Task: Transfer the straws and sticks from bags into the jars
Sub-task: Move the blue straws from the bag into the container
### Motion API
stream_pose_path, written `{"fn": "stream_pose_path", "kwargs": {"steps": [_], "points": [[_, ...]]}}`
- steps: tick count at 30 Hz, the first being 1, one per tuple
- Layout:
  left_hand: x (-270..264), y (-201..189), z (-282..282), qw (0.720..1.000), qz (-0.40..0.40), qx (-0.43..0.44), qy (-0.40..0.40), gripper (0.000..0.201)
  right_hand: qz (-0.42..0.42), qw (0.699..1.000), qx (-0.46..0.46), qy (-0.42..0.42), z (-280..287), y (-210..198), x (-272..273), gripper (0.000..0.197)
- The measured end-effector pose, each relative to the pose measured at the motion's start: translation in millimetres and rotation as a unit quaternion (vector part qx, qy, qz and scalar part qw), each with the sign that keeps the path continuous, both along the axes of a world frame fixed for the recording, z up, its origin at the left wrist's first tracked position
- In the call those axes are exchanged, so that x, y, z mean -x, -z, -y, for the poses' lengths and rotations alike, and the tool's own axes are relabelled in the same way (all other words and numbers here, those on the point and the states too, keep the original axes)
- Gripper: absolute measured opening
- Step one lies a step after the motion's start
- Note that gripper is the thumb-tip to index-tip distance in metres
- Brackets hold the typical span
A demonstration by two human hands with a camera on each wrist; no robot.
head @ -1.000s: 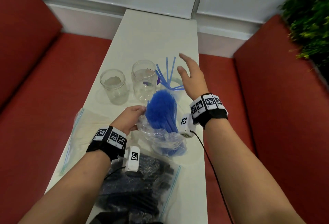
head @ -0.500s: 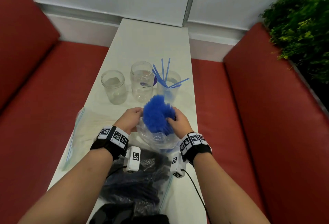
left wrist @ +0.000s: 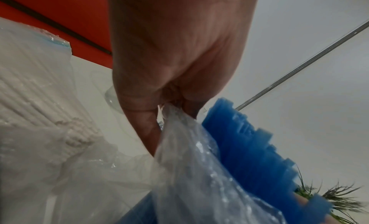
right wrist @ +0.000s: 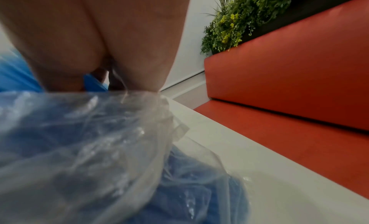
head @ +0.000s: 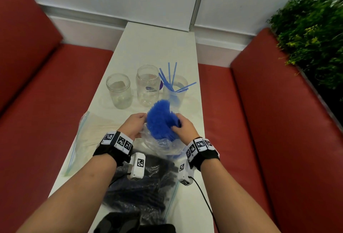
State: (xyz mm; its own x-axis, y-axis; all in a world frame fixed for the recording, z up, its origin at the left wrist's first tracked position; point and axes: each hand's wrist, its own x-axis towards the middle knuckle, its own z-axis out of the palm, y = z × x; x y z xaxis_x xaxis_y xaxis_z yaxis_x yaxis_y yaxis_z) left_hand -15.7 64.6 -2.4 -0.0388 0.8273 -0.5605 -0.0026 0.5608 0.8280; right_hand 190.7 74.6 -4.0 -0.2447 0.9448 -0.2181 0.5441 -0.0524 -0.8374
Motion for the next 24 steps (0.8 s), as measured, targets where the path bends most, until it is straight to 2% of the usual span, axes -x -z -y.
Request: {"fn": "stream_pose_path", "kwargs": {"steps": [7,13,16,19,24], "points": [[4,3,-4,1.000,0.028,0.009,0.000,0.024,-0.114,0.989,-0.044,0.085,-12,-13,2,0.014],[0,2,-9,1.000,0.028,0.007,-0.001,0.022,-0.109,0.989,-0.034,0.096,-7,3,7,0.021],[2,6,-9,1.000,0.026,0.012,0.001,0.022,-0.097,0.992,-0.018,0.079,-11,3,7,0.012],[5,7,-12,0.999,0.040,0.014,-0.004,0.022,-0.114,0.989,-0.041,0.087,-25,-24,8,0.002],[6,8,-17,0.997,0.078,0.006,-0.010,0.023,-0.125,0.987,-0.090,0.043,-56,-78,7,0.014]]}}
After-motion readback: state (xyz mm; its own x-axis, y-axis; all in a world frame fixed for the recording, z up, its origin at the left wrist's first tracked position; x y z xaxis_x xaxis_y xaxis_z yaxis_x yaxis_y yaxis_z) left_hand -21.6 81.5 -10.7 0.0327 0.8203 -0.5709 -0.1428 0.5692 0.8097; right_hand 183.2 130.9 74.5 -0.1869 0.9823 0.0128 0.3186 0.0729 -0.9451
